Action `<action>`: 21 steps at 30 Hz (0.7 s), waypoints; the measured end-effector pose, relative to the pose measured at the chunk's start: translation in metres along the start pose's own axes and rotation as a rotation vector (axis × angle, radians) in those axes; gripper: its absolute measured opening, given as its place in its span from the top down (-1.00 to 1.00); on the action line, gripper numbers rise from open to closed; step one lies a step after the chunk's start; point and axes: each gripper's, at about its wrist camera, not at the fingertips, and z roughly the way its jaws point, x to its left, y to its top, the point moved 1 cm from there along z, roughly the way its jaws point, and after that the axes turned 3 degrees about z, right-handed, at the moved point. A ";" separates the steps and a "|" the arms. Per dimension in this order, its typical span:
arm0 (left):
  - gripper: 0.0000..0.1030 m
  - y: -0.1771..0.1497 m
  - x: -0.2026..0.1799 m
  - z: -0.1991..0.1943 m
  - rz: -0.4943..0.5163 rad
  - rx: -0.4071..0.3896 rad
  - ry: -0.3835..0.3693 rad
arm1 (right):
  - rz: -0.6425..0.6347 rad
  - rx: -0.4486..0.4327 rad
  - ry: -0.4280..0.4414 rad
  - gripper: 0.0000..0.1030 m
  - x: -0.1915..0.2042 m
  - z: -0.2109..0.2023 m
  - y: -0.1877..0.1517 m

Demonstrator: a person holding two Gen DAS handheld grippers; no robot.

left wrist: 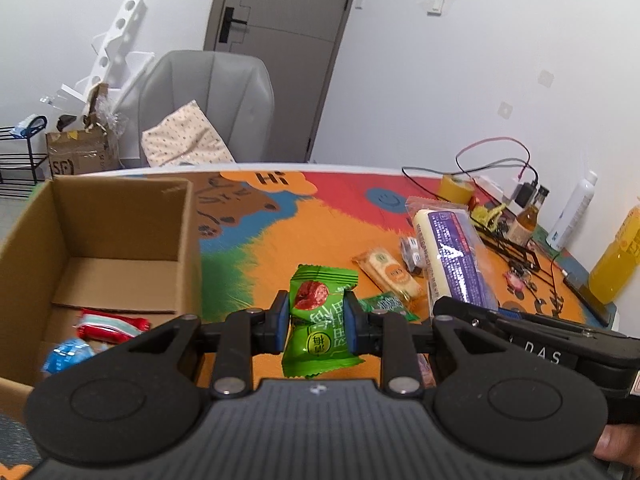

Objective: Organize snacks
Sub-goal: 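Lift both held snacks and carry them over the cardboard box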

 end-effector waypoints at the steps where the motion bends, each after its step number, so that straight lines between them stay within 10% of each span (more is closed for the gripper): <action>1: 0.49 0.002 0.003 -0.003 -0.005 -0.007 0.005 | -0.005 0.001 0.008 0.42 0.005 0.001 0.001; 21: 0.49 0.017 0.090 -0.051 -0.095 -0.075 0.152 | -0.101 0.027 0.149 0.42 0.097 0.031 0.011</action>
